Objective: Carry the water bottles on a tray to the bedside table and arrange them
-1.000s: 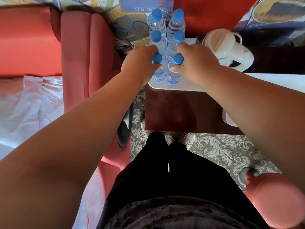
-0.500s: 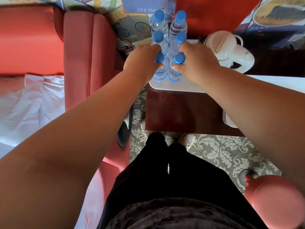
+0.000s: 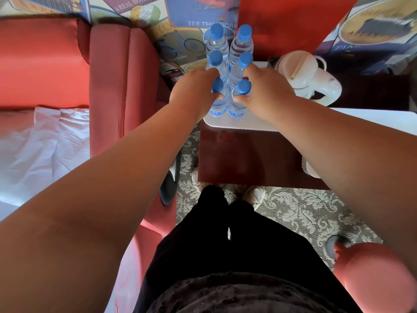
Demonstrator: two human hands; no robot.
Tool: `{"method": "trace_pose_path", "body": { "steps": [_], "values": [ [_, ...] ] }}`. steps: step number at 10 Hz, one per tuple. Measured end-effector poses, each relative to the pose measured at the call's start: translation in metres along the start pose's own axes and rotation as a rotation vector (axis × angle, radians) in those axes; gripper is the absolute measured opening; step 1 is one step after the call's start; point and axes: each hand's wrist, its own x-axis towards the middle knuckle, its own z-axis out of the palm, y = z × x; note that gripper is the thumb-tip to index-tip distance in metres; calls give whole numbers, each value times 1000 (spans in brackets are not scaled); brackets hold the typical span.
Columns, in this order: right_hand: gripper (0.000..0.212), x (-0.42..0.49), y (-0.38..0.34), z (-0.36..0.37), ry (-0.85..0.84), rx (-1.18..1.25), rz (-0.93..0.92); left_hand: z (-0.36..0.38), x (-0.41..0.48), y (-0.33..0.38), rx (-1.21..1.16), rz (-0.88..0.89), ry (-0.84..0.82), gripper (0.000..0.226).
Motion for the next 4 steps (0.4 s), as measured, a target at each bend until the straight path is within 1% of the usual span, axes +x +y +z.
{"method": "trace_pose_path", "body": {
  "steps": [2,3,4],
  "values": [
    [52,-5,-3,-5,-42,-27,-3,0,-1,1,5,-12,-10,38],
    [57,-11,-7,-9,-73,-37,-8,-1,-6,5,-16,-29,-11,45],
    [61,-18,-8,-17,-98,-41,22,-9,-13,10,-33,-52,-27,58]
  ]
}}
